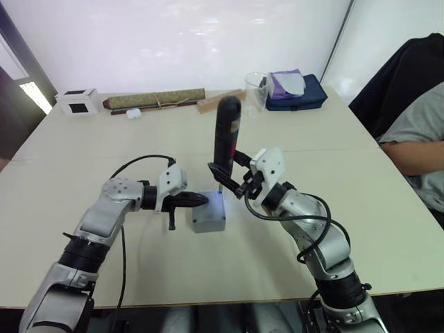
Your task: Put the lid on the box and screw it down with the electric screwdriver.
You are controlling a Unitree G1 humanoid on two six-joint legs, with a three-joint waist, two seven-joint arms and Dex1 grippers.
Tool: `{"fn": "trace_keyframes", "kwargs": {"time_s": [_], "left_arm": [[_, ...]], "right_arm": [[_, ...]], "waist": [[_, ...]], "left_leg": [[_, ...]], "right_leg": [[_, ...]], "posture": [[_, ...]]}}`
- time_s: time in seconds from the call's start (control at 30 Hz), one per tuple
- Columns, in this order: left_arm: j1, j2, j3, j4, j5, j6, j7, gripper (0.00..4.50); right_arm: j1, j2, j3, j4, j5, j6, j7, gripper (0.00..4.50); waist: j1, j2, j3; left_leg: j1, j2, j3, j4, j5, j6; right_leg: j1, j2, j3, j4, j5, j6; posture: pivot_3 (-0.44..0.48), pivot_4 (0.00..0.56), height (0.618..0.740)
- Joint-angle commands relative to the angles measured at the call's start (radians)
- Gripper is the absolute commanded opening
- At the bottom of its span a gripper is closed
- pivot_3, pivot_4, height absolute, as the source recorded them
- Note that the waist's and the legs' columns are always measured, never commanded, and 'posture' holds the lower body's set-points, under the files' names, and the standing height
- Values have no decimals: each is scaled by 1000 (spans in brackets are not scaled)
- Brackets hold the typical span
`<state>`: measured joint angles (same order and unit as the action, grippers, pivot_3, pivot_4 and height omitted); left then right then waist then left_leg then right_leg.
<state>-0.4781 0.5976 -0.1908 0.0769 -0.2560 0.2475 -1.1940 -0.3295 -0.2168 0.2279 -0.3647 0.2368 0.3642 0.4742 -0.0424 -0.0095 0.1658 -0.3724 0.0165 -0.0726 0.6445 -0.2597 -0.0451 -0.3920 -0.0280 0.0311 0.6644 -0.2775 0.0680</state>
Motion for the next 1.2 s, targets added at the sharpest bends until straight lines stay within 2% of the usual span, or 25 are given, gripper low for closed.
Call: {"fn": "trace_keyframes", "kwargs": {"time_s": [0.03,0.13,0.33,0.43,0.5,0.6,0.7,0.8,0.93,1.13,1.2], "left_arm": [[11,-14,-19,4,10,14,7,0],[15,-17,-14,-5,8,18,7,0],[16,-21,5,-39,-19,30,7,0],[11,-20,26,-97,-66,67,1,0],[4,-24,36,-122,-80,75,9,0],[-22,-46,47,-164,-93,76,40,0],[-48,-58,59,-229,-132,109,55,0],[-79,-68,68,-253,-148,105,69,0],[-129,-65,89,-273,-205,145,52,0],[-184,-21,109,-247,-235,154,10,0],[-197,-6,124,-251,-256,169,-1,0]], "right_arm": [[19,-11,45,37,-3,62,26,2098],[-19,-3,6,-7,27,95,12,2098],[-141,35,-159,-120,160,255,-84,2098],[-262,38,-278,-200,273,438,-184,2098],[-323,29,-353,-224,333,536,-240,2098],[-425,-32,-514,-201,401,841,-338,2098],[-496,-144,-648,-165,402,1113,-361,2098],[-479,-331,-615,-98,429,1246,-325,2098],[-423,-541,-496,99,536,1250,-316,2098],[-449,-717,-280,290,688,1250,-322,2098],[-447,-744,-213,329,723,1250,-312,2098]], "waist": [[0,0,0],[0,0,0],[0,1,3],[1,3,9],[2,3,11],[8,4,11],[22,4,12],[30,10,16],[22,11,19],[-4,11,26],[-6,10,29]], "left_leg": [[0,0,0,0,0,0],[0,0,0,0,0,0],[-3,0,-1,-1,0,0],[-7,0,-1,-1,0,0],[-18,0,-2,1,0,0],[-21,0,-4,1,0,0],[-22,-1,-4,0,0,0],[-22,-1,-3,0,0,0],[-23,-2,-2,0,0,1],[-22,0,0,-1,-1,3],[-22,0,1,-1,-1,3]], "right_leg": [[0,0,0,0,0,0],[0,0,0,0,0,0],[-3,0,0,0,0,0],[-7,-1,0,0,0,0],[-17,0,0,1,2,3],[-19,-1,-3,1,2,3],[-19,-2,-3,0,2,2],[-19,-3,-3,-1,2,2],[-20,-2,-3,-2,2,2],[-20,1,0,-2,2,2],[-21,1,0,-2,2,3]], "posture": [[0,150,736],[0,150,736],[0,150,736],[0,150,736],[0,150,736],[0,150,736],[0,150,736],[0,150,736],[0,150,736],[0,150,736],[0,150,736]]}}
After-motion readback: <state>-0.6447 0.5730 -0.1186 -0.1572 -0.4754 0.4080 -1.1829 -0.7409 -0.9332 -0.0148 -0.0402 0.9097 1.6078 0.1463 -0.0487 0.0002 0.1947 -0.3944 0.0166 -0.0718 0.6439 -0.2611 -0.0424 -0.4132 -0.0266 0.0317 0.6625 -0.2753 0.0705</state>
